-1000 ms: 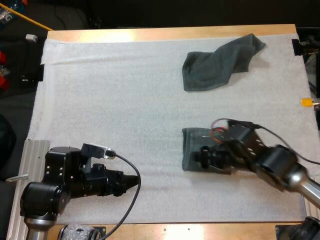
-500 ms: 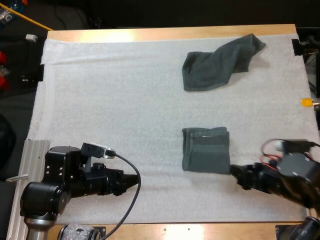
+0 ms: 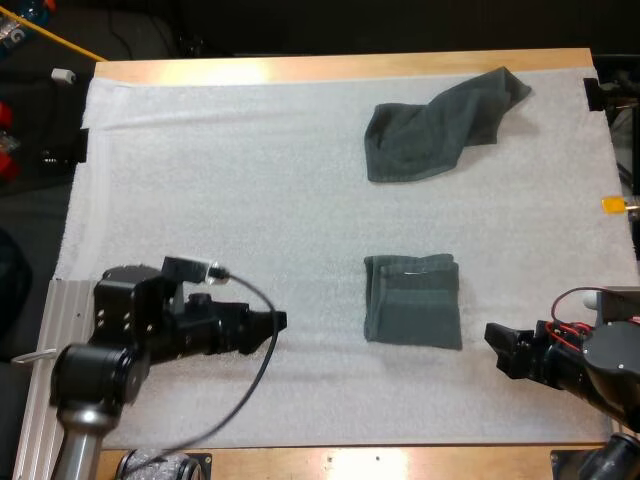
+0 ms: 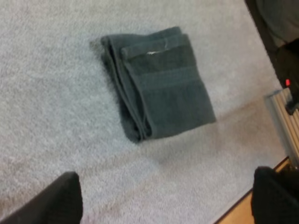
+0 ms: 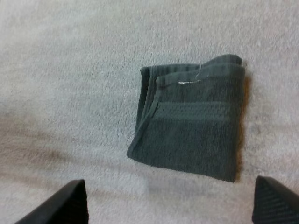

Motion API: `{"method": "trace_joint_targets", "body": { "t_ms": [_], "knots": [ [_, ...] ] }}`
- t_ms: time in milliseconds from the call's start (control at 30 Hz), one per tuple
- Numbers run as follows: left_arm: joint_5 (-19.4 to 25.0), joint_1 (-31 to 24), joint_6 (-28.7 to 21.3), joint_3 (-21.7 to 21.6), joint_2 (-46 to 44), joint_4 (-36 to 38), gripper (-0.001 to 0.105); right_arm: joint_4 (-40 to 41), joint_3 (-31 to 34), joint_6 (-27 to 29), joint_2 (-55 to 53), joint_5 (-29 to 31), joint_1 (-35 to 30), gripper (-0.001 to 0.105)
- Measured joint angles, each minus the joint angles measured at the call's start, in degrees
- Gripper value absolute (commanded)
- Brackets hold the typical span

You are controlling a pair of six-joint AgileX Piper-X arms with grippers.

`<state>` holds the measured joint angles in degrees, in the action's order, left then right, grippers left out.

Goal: Pick towel from pile, fold and stack

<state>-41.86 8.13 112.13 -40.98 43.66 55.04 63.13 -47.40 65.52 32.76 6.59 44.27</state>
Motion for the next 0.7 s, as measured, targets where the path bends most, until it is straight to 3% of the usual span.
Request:
{"method": "trace_joint_targets", "body": {
  "t_ms": [200, 433, 700],
  "knots": [
    [0.2, 7.3, 3.5, 0.0, 9.4, -5.9, 0.072, 0.0, 0.0, 1.9, 0.0, 0.5, 0.0, 0.07],
    [4.5, 17.2, 10.7, 0.0, 21.1, -19.8, 0.072, 0.0, 0.0, 2.2, 0.0, -1.2, 0.0, 0.07],
    [7.6, 21.3, 15.1, -0.1, 34.6, -31.3, 0.072, 4.2, 0.0, 2.4, 0.0, -1.5, 0.0, 0.07]
  ]
}}
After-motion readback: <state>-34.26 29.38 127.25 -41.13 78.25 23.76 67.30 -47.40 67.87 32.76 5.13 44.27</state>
